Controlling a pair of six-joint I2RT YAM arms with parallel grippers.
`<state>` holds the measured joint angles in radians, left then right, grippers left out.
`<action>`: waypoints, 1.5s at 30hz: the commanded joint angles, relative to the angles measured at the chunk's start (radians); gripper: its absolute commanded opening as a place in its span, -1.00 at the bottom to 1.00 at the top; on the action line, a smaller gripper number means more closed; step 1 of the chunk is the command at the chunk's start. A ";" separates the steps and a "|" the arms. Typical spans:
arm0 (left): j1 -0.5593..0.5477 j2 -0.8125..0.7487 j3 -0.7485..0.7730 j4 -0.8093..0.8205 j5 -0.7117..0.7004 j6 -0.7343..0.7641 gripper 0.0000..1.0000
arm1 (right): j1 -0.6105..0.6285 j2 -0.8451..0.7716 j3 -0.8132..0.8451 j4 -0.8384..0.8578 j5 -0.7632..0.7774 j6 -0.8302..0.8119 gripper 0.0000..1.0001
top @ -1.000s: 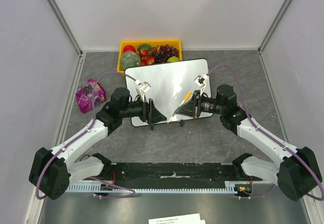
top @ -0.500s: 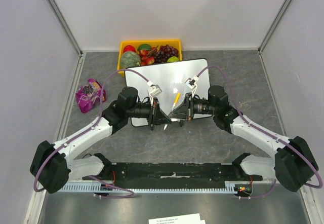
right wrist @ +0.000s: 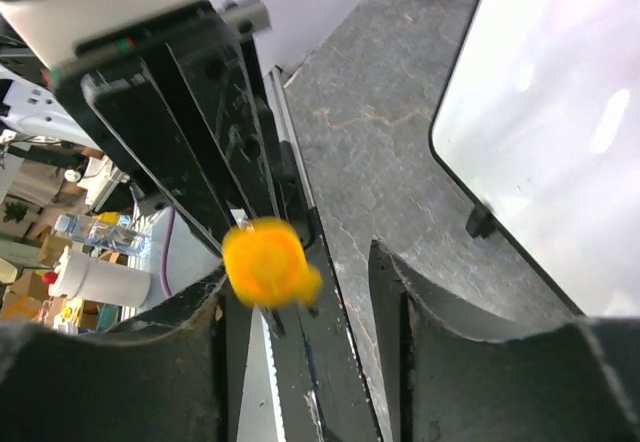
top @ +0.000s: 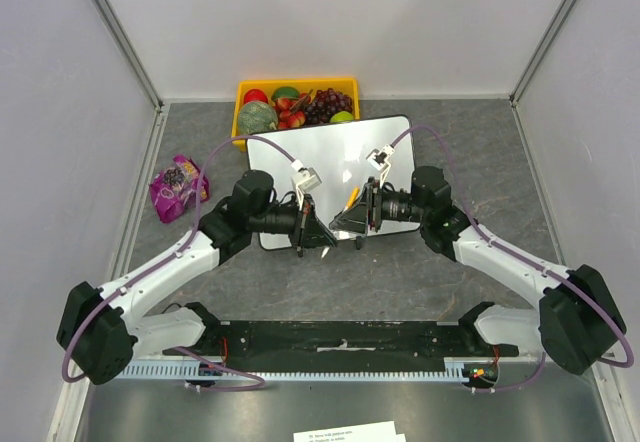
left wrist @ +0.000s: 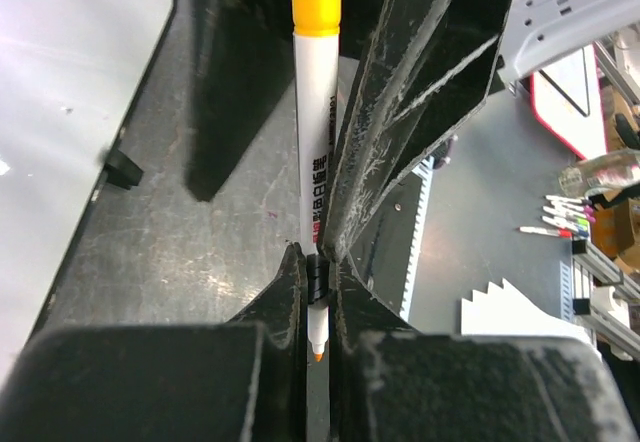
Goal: Write a sentence on the whiteboard
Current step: Pass from the right arm to the left, then pass from the left arm to the right
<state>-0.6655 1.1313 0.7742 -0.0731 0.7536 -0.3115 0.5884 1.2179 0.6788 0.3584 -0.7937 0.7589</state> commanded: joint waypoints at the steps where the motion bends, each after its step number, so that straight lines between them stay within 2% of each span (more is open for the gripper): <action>1: -0.022 -0.034 0.027 -0.042 0.044 0.034 -0.96 | 0.005 0.000 0.076 0.106 -0.041 -0.004 0.12; 5: -0.032 -0.045 0.028 -0.048 0.050 0.037 -0.96 | 0.004 0.003 0.076 0.108 -0.065 -0.001 0.12; 8: -0.032 -0.050 0.028 -0.057 0.044 0.040 -0.96 | 0.005 0.000 0.070 0.140 -0.105 0.020 -0.03; 10: -0.034 -0.051 0.027 -0.057 0.044 0.041 -0.96 | 0.005 -0.009 0.064 0.134 -0.121 0.016 -0.03; 15: -0.039 -0.056 0.028 -0.057 0.050 0.045 -0.96 | 0.005 -0.035 0.054 0.047 -0.131 -0.047 -0.04; 21: -0.043 -0.057 0.027 -0.062 0.055 0.052 -0.96 | 0.004 -0.044 0.048 -0.010 -0.145 -0.084 -0.17; 33: -0.048 -0.059 0.020 -0.048 0.067 0.058 -0.96 | 0.005 -0.064 0.042 -0.104 -0.136 -0.141 -0.22; 38: -0.049 -0.053 0.020 -0.045 0.064 0.060 -0.96 | 0.005 -0.063 0.033 -0.098 -0.153 -0.136 -0.52; 41: -0.049 -0.050 0.020 -0.045 0.062 0.061 -0.96 | 0.005 -0.070 0.028 -0.105 -0.154 -0.139 -1.00; 44: -0.048 -0.050 0.019 -0.047 0.040 0.057 -0.95 | 0.005 -0.087 0.027 -0.154 -0.118 -0.168 -1.00; 45: -0.048 -0.050 0.017 -0.056 0.021 0.054 -0.80 | 0.005 -0.093 0.027 -0.171 -0.102 -0.179 -1.00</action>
<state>-0.7132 1.0893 0.7742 -0.1333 0.7891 -0.2836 0.5938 1.1622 0.7139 0.2516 -0.9337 0.6346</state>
